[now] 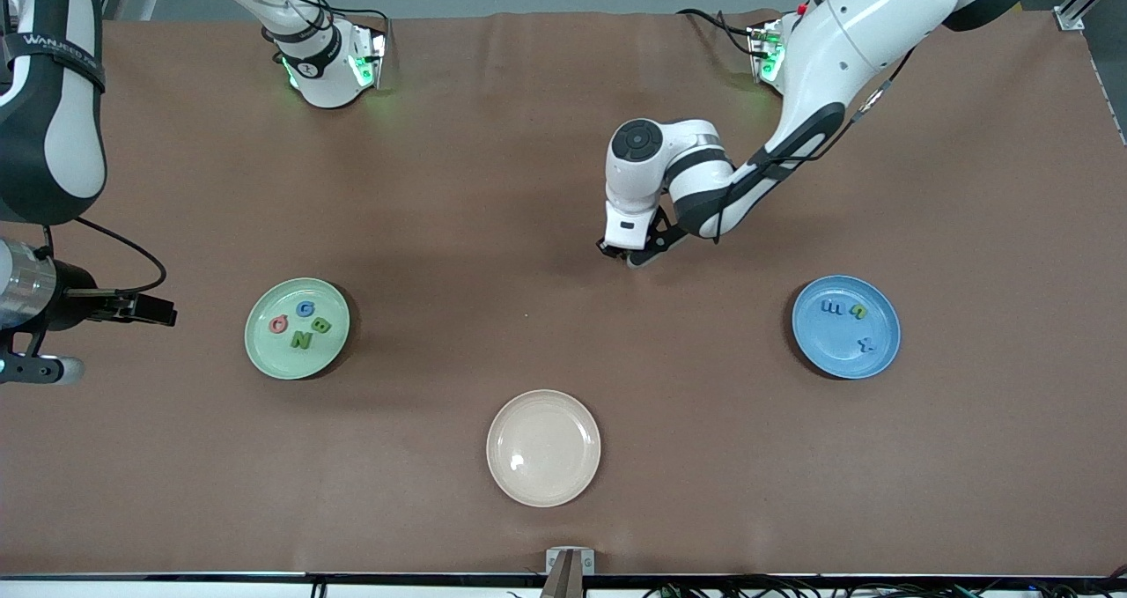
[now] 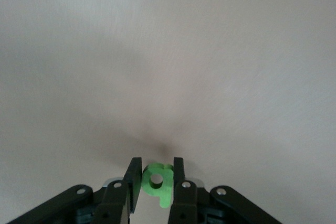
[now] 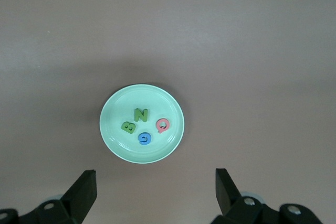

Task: Sort upper and lower case letters into plates
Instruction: 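Carry the d to the blue plate while the right gripper withdraws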

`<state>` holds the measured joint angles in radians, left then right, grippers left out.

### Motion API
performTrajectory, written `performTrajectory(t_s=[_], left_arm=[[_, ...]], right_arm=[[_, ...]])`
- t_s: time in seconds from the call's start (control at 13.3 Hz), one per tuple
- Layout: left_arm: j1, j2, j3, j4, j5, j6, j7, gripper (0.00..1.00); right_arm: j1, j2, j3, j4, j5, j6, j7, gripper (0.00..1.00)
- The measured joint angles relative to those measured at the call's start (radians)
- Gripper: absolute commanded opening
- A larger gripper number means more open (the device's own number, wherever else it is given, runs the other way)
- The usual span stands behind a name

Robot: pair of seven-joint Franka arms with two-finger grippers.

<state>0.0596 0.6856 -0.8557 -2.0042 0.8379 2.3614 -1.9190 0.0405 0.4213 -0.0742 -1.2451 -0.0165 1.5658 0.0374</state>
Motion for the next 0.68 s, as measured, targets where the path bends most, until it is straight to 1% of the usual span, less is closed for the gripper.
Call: performTrajectory(t_s=[0.23, 0.3, 0.45, 0.68], left_arm=[[0.214, -0.038, -0.136, 0.015, 0.000, -0.038, 0.144, 0.05], [0.284, -0.043, -0.165, 0.018, 0.000, -0.060, 0.212, 0.05], [0.406, -0.043, -0.198, 0.021, 0.000, -0.097, 0.351, 0.05], [0.556, -0.042, -0.201, 0.021, 0.000, -0.108, 0.569, 0.05]], right_arm=[[-0.003, 0.000, -0.002, 0.000, 0.057, 0.000, 0.003, 1.00], [-0.005, 0.001, -0.002, 0.000, 0.062, 0.001, 0.003, 1.00], [-0.005, 0.002, -0.001, 0.000, 0.065, 0.001, 0.003, 1.00], [0.000, 0.000, 0.002, 0.004, 0.043, -0.004, 0.002, 1.00]])
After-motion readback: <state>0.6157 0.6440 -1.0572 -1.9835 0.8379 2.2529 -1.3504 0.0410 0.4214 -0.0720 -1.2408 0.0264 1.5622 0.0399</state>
